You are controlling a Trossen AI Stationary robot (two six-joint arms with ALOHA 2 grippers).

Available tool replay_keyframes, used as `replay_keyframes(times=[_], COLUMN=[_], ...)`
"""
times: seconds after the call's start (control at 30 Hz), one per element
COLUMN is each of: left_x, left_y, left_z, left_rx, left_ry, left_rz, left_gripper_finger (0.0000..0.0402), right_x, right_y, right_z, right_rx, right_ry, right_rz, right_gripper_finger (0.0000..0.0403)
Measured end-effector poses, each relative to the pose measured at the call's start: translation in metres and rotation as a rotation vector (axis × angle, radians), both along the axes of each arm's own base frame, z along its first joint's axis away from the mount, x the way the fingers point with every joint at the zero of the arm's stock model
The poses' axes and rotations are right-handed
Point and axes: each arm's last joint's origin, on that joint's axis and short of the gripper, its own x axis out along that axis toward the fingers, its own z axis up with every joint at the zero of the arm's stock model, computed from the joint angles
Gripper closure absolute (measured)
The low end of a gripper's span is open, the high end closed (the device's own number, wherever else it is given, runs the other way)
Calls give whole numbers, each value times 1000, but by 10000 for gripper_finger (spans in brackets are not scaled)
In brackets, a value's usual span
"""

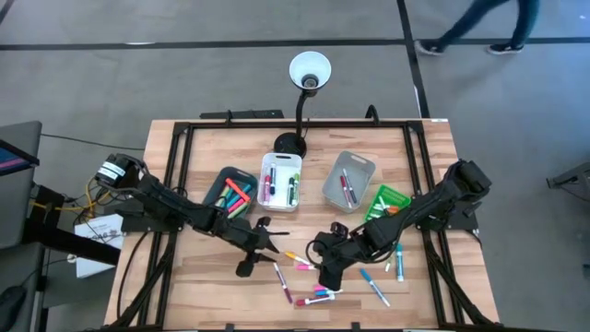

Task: Pick & Place Markers
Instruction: Put the red dry erase marker into the white bin

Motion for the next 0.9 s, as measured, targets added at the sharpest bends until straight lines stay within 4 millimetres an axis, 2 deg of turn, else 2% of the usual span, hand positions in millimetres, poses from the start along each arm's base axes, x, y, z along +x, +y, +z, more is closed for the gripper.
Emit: replay_keyframes(times=[0.47,0.57,0.73,0.9], left_x=[0,0,1,1], left_y=[0,1,2,2], left_z=[0,0,2,4], left_rx=[6,17,21,15], left_ry=[-2,-9,-28,-44], left_rz=[15,40,57,57], left_gripper_finger=[231,233,238,237], right_x=[-12,-9,-6,4], right_y=[39,49,58,69], right_z=[-14,-24,-56,-80], right_rx=[17,-23,-80,18], right_ry=[-95,-121,-54,-54], right_rz=[183,255,302,353], right_gripper_finger=[172,172,172,172])
